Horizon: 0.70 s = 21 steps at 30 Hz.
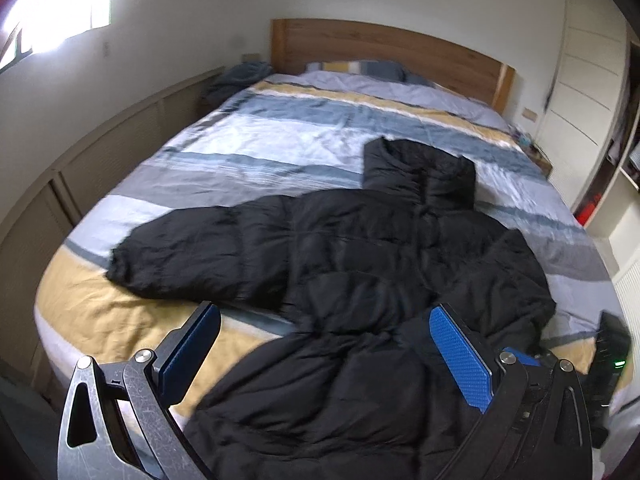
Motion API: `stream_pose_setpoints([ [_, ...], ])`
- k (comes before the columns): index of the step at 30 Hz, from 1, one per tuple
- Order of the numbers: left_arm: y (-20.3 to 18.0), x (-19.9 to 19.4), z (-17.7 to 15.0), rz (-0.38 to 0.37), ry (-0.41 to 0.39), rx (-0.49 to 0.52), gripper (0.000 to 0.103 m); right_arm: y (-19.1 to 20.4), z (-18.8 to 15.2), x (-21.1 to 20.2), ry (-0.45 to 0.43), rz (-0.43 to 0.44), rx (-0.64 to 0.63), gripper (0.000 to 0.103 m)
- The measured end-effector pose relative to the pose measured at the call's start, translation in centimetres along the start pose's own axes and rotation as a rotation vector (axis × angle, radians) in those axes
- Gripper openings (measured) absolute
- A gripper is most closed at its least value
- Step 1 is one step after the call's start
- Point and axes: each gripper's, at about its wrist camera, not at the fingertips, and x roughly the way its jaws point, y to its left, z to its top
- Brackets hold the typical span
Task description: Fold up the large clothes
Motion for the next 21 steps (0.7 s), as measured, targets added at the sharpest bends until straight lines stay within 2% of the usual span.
stream_pose_setpoints([
  [5, -6.0, 3.7, -0.4, -0.034, 0.049, 0.051, 0.102, -5.3, 2.3, -3.9, -0.084, -0.137, 0.032, 0.066],
  [7, -8.8, 5.9, -0.4, -0.034, 0.071, 0.074, 0.102, -8.0, 3.6, -4.2, -0.093, -0.217, 0.043, 0.066],
  [10, -12.2, 9.4, -0.7, -0.041, 0.104, 0.089, 0.102, -11.6, 5.2, -3.8, -0.101, -0.292, 0.058, 0.066],
  [16, -17.0, 16.0, -1.7, -0.033, 0.174, 0.133, 0.102, -16.4, 6.2, -0.5, -0.052, -0.313, 0.096, 0.066],
  [21, -16.8, 20.9, -4.2, 0.009, 0.265, 0.155, 0.103, -18.2, 4.1, 3.3, 0.017, -0.316, 0.108, 0.066],
])
